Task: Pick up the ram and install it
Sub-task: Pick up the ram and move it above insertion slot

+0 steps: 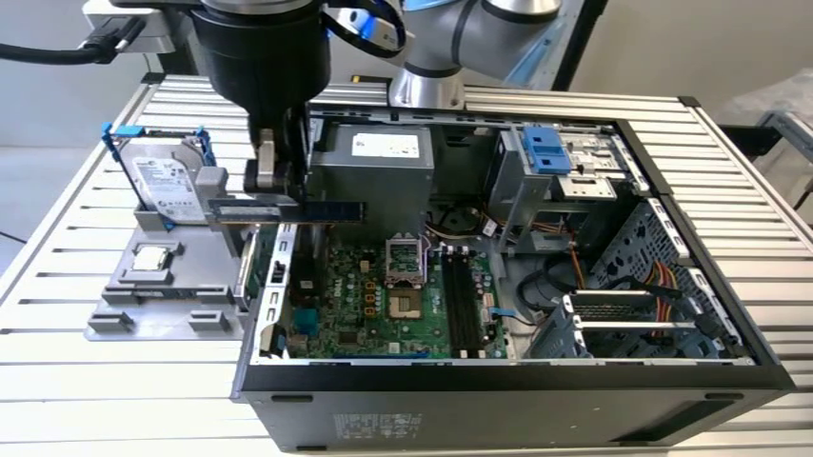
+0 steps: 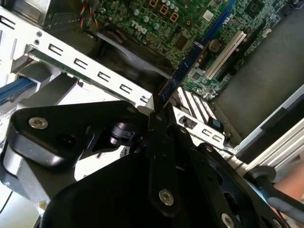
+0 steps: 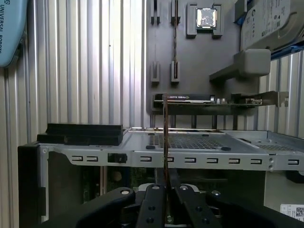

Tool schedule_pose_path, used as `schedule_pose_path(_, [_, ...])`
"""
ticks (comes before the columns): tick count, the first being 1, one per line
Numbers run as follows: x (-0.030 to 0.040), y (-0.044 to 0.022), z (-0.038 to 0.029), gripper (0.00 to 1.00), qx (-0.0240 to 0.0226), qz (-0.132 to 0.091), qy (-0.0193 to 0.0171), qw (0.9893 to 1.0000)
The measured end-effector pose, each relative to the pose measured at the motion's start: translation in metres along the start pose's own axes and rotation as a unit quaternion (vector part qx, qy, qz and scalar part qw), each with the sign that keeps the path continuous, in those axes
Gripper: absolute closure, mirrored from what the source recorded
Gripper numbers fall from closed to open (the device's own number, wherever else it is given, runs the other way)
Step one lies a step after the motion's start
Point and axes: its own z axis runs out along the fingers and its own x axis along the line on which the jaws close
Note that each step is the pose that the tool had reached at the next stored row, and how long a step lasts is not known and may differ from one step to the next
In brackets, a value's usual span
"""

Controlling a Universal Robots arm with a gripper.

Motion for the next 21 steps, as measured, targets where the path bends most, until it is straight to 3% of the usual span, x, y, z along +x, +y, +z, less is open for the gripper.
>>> schedule_pose_path(11, [0.0000, -0.0114, -0.0001, 1.00, 0.0000, 0.000, 0.0000, 1.0000])
schedule_pose_path(21, [-0.0001, -0.0140, -0.0002, 1.00, 0.0000, 0.000, 0.0000, 1.0000])
